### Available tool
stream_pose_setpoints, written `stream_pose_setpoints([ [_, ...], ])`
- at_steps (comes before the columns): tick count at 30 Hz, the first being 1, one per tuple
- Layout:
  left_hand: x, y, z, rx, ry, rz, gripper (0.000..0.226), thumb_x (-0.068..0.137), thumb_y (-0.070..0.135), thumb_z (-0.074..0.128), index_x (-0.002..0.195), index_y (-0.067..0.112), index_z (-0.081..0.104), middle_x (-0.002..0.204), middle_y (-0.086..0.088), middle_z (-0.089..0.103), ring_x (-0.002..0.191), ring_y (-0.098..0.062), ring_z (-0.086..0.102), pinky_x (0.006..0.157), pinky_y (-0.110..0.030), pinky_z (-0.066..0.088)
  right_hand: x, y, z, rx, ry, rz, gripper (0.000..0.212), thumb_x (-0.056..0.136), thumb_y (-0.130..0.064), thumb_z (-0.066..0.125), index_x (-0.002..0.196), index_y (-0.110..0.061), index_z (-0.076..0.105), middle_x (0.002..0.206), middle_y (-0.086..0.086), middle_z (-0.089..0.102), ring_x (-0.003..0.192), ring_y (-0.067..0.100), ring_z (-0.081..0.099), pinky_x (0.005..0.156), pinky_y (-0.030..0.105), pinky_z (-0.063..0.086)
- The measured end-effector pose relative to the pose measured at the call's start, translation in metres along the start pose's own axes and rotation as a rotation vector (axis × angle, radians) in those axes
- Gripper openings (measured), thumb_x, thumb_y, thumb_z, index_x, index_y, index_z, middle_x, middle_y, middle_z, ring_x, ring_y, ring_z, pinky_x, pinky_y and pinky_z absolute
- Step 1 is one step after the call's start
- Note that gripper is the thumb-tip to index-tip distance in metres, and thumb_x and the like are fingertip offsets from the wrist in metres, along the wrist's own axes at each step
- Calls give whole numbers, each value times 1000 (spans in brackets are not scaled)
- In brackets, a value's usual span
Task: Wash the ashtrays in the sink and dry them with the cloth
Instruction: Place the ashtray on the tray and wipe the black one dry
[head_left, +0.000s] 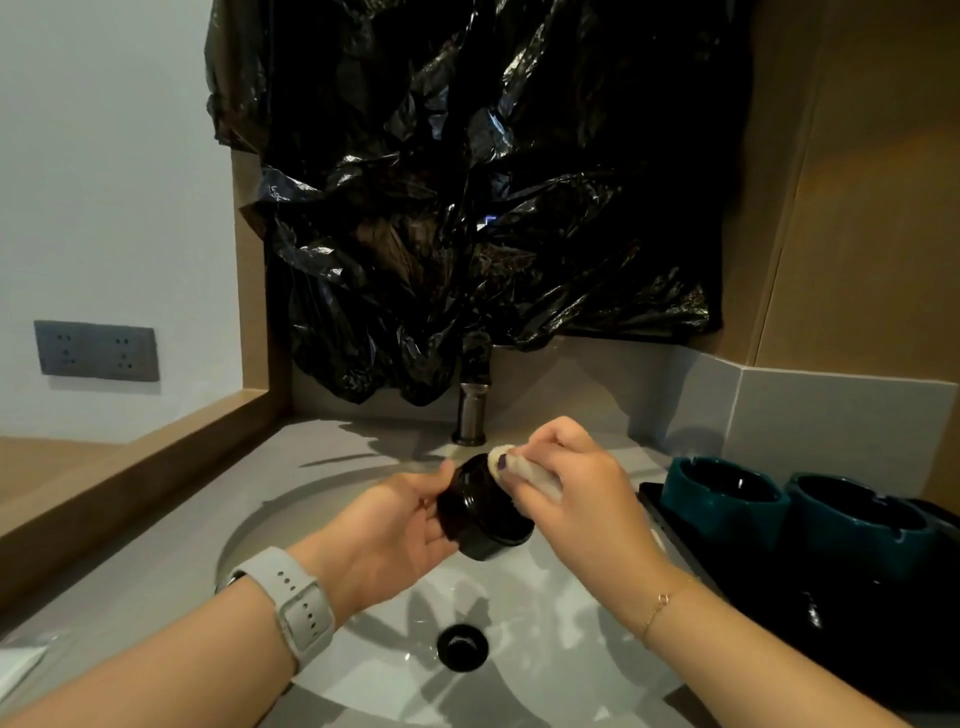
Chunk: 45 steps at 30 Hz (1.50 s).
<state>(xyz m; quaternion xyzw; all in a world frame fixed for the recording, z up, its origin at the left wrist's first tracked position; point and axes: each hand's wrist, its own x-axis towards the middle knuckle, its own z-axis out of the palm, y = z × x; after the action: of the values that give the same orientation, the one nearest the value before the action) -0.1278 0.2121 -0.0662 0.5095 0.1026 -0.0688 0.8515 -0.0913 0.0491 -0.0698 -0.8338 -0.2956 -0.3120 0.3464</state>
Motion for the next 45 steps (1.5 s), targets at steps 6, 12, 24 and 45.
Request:
stream_pose_setpoints([
  [6,3,2,-4,10,47,60,22,99,18,53,110,3,65,90,-13,73,82,-24,68,84,-37,53,8,-6,-19,134,-454,-27,13,83,-25,72,93,-17,75,98,-12,53,89,6,55,78,21,46],
  [12,4,-3,0,5,92,30,16,100,17,53,94,7,65,74,-7,74,82,-21,67,89,-36,51,14,7,-33,-14,-349,191,17,86,-27,67,74,-15,68,93,-4,52,77,18,57,49,14,44],
  [24,4,-11,-2,212,72,180,20,99,20,56,109,9,69,97,-10,77,92,-24,73,91,-38,54,0,-10,-9,312,-213,7,16,84,-18,73,100,-17,75,102,-11,58,98,2,58,84,12,45],
  [45,10,-10,-5,-112,136,114,19,100,20,54,110,5,61,97,-11,72,84,-21,69,68,-31,51,-2,7,-2,914,-349,1042,31,71,-12,80,97,2,70,91,15,75,75,21,72,73,31,58],
])
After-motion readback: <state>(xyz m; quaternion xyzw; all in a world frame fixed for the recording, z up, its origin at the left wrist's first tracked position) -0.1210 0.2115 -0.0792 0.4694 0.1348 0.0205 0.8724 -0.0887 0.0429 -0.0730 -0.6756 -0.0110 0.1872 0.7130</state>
